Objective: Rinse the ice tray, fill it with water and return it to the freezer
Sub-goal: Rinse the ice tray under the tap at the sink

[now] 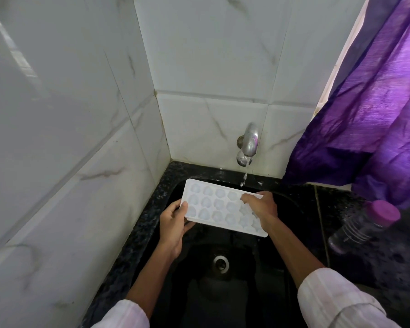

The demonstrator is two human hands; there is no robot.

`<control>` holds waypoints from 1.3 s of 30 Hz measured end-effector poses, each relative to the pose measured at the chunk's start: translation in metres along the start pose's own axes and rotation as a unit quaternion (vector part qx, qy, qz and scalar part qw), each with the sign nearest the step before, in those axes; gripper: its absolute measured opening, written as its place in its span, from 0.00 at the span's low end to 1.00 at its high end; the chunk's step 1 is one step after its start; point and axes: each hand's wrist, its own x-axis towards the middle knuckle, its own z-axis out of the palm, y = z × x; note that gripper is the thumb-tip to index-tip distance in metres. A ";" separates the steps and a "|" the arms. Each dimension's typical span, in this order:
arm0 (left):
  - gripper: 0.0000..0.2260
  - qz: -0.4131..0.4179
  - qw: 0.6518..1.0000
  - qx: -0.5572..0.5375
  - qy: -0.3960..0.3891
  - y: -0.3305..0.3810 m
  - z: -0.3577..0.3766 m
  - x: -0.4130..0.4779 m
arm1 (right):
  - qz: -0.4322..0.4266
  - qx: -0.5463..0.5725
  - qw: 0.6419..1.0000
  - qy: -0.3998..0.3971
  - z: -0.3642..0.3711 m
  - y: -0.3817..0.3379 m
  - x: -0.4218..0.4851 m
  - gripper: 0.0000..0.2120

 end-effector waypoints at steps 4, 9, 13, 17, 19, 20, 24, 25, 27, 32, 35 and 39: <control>0.09 0.008 1.000 0.003 0.004 -0.001 0.001 -0.003 | -0.015 -0.009 1.000 0.015 0.002 0.002 -0.001 0.28; 0.08 0.010 1.000 0.005 0.006 0.003 -0.001 -0.004 | 0.006 0.034 0.999 -0.021 0.001 0.001 -0.001 0.31; 0.08 0.014 1.000 0.022 0.000 0.003 -0.003 -0.005 | 0.011 0.031 0.999 -0.038 0.000 0.002 0.002 0.33; 0.07 0.015 0.999 0.035 -0.008 0.001 -0.002 -0.006 | 0.006 0.018 0.999 -0.026 -0.001 0.001 0.002 0.33; 0.08 0.019 0.999 0.041 -0.007 0.001 -0.002 -0.006 | -0.004 0.009 1.000 -0.009 -0.001 0.000 0.002 0.32; 0.08 0.020 0.999 0.044 -0.007 0.001 -0.002 -0.006 | -0.009 0.007 1.000 -0.004 -0.001 0.000 0.002 0.32; 0.07 0.021 0.998 0.051 -0.006 0.005 -0.005 -0.004 | -0.013 0.019 0.999 -0.023 -0.001 0.000 0.001 0.33; 0.07 0.023 0.998 0.052 -0.007 0.006 -0.005 -0.005 | -0.010 0.026 0.999 -0.029 -0.001 -0.001 0.001 0.34; 0.06 0.025 0.998 0.055 -0.008 0.007 -0.006 -0.005 | -0.004 0.033 0.999 -0.038 -0.002 0.000 0.000 0.34; 0.06 0.049 0.997 0.064 0.007 0.008 -0.008 -0.012 | -0.015 0.048 0.997 -0.054 0.003 -0.001 -0.005 0.31; 0.04 0.074 0.994 0.072 0.046 0.008 -0.011 -0.014 | -0.018 0.081 0.992 -0.092 0.007 0.004 -0.009 0.29; 0.05 0.128 0.980 0.125 0.082 0.009 -0.020 -0.023 | -0.008 0.143 0.978 -0.152 0.013 0.019 -0.013 0.21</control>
